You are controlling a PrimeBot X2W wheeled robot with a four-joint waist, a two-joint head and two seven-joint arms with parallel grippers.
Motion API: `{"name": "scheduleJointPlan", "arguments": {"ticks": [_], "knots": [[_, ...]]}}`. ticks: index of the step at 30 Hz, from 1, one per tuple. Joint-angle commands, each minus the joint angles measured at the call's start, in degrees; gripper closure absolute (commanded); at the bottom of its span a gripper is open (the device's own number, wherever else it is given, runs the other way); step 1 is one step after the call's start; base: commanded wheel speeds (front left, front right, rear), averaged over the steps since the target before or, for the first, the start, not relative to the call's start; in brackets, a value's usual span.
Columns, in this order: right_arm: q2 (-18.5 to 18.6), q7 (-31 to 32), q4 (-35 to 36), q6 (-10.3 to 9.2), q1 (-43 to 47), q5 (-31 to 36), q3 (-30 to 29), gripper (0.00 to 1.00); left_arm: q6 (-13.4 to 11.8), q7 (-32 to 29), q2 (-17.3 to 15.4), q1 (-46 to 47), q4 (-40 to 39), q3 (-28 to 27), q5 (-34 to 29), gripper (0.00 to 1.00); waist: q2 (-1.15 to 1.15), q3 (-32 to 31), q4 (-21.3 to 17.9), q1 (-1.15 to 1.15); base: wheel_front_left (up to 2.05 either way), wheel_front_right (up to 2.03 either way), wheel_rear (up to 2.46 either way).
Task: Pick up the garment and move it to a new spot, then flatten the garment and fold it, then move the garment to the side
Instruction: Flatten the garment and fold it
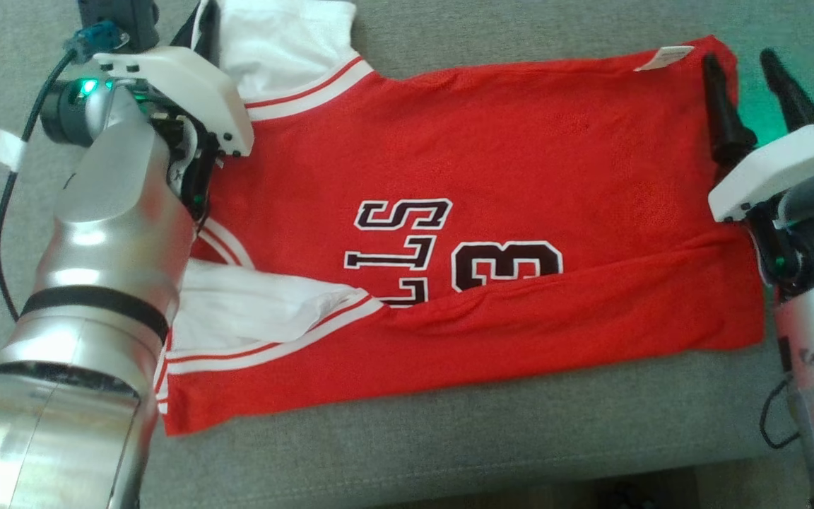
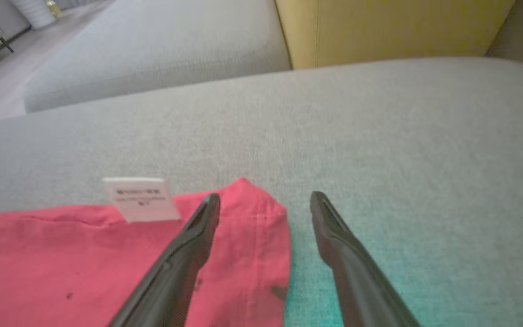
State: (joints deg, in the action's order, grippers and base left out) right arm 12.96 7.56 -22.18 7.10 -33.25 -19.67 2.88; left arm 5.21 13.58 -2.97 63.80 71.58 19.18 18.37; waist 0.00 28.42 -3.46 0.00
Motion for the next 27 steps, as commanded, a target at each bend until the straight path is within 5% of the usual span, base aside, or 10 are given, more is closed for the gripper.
{"name": "scheduleJointPlan", "arguments": {"ticks": [1,4,6,12,27], "knots": [[1.0,1.0,-0.6,0.39,-1.1,-0.6,1.1,0.00,0.4,0.7,-1.4,2.8,-1.0,-0.5,0.2,1.00,0.00,0.1,0.5,0.00,0.00,0.00,0.00],[1.5,2.6,-4.6,0.39,-2.9,-2.3,2.1,0.00,0.7,1.0,-1.1,2.7,-1.1,-0.3,0.5,1.00,0.00,0.0,1.0,0.00,0.00,0.00,0.00],[1.6,2.6,-5.9,0.39,-3.6,-4.0,2.8,1.00,0.8,1.2,-1.0,2.5,-1.4,-0.5,1.0,1.00,0.00,-0.2,1.3,0.00,0.00,0.00,0.00],[3.5,1.0,-5.1,0.39,-3.9,-6.9,4.5,1.00,1.2,1.4,-1.6,0.7,-6.4,-2.2,2.4,1.00,0.00,-1.3,1.8,0.00,0.00,0.00,0.00],[5.7,4.0,5.4,0.39,2.8,-14.6,2.0,1.00,0.7,1.4,-2.4,-14.5,-33.9,-9.1,2.5,1.00,0.00,-5.7,3.3,0.00,0.00,0.00,0.00]]}}
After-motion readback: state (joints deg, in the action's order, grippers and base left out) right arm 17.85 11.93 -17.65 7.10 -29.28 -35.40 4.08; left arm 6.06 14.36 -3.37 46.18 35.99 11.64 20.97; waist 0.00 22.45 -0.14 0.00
